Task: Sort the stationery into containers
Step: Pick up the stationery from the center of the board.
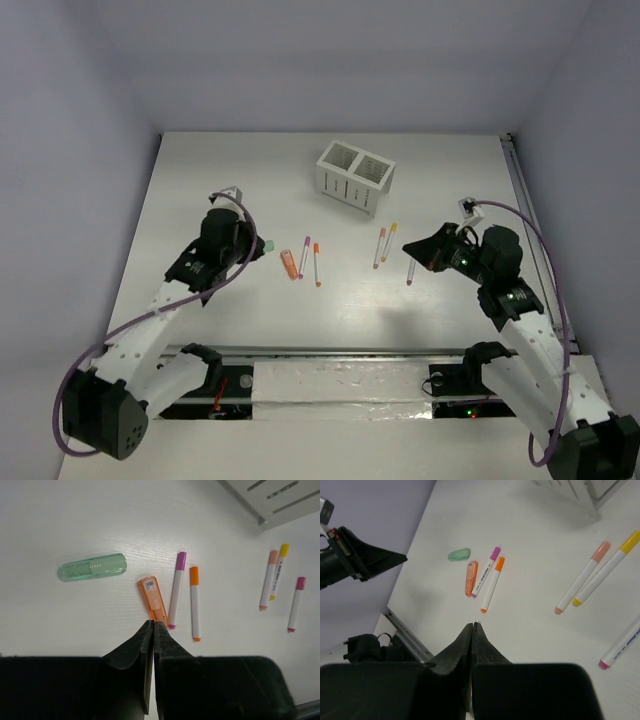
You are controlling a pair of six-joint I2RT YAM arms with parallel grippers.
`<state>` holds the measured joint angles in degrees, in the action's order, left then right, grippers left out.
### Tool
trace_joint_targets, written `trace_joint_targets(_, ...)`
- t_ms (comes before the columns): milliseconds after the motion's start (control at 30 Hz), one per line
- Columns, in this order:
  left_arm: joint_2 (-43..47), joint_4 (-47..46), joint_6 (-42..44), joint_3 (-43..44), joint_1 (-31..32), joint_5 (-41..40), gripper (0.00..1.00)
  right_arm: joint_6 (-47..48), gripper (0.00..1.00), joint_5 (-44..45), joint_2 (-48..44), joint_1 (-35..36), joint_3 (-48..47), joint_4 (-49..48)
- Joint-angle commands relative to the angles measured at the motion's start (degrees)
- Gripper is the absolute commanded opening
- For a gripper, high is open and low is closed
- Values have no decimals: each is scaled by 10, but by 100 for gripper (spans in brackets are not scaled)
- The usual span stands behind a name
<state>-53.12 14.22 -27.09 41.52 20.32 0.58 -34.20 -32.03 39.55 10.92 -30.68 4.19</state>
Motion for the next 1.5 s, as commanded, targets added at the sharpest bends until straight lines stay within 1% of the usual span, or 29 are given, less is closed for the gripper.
trace_joint_targets(0, -43, -49, -49, -10, 50, -121, 2, 14, 0, 37, 28, 60, -10, -75)
trace_joint_targets(33, -72, -69, -64, -13, 73, -130, 11, 19, 0, 63, 44, 75, -11, -74)
trace_joint_targets(100, -101, -86, -76, -14, 93, -165, 18, 28, 0, 79, 58, 108, -11, -78)
trace_joint_targets(133, -129, -99, -86, -12, 100, -171, 27, 29, 0, 82, 68, 113, -11, -80)
trace_joint_targets(233, -185, -110, -97, -3, 126, -191, 40, 37, 0, 93, 77, 124, -9, -78)
trace_joint_targets(267, -196, -110, -112, -2, 132, -203, 42, 42, 0, 99, 76, 124, -7, -75)
trace_joint_targets(300, -222, -106, -119, 4, 140, -220, 52, 44, 0, 101, 74, 124, -5, -74)
trace_joint_targets(333, -234, -105, -127, 5, 140, -221, 54, 47, 4, 103, 72, 124, -4, -72)
trace_joint_targets(367, -242, -109, -135, 5, 147, -220, 55, 50, 12, 104, 68, 124, -3, -70)
trace_joint_targets(467, -269, -124, -144, 5, 154, -220, 62, 54, 28, 99, 69, 124, 0, -68)
trace_joint_targets(567, -298, -132, -148, 13, 165, -221, 64, 55, 31, 93, 73, 124, 0, -71)
trace_joint_targets(800, -337, -139, -156, 37, 165, -240, 62, 55, 31, 86, 76, 129, 4, -76)
trace_joint_targets(900, -357, -139, -154, 44, 165, -244, 59, 55, 31, 87, 76, 129, 4, -76)
trace_joint_targets(933, -367, -139, -155, 44, 165, -248, 56, 55, 31, 87, 76, 129, 5, -76)
trace_joint_targets(1100, -386, -136, -154, 44, 170, -273, 50, 52, 31, 94, 77, 129, 7, -76)
trace_joint_targets(1267, -410, -139, -155, 42, 170, -275, 44, 50, 31, 94, 76, 129, 7, -76)
trace_joint_targets(1300, -414, -139, -155, 44, 170, -273, 42, 50, 31, 94, 76, 129, 7, -76)
trace_joint_targets(1333, -420, -139, -154, 44, 170, -273, 34, 50, 31, 94, 76, 129, 6, -76)
trace_joint_targets(1400, -424, -139, -154, 46, 176, -278, 27, 51, 32, 96, 76, 129, 6, -74)
trace_joint_targets(1433, -425, -139, -154, 47, 176, -280, 21, 51, 34, 96, 75, 129, 6, -74)
trace_joint_targets(1467, -424, -136, -154, 47, 176, -281, 18, 52, 36, 99, 75, 129, 5, -73)
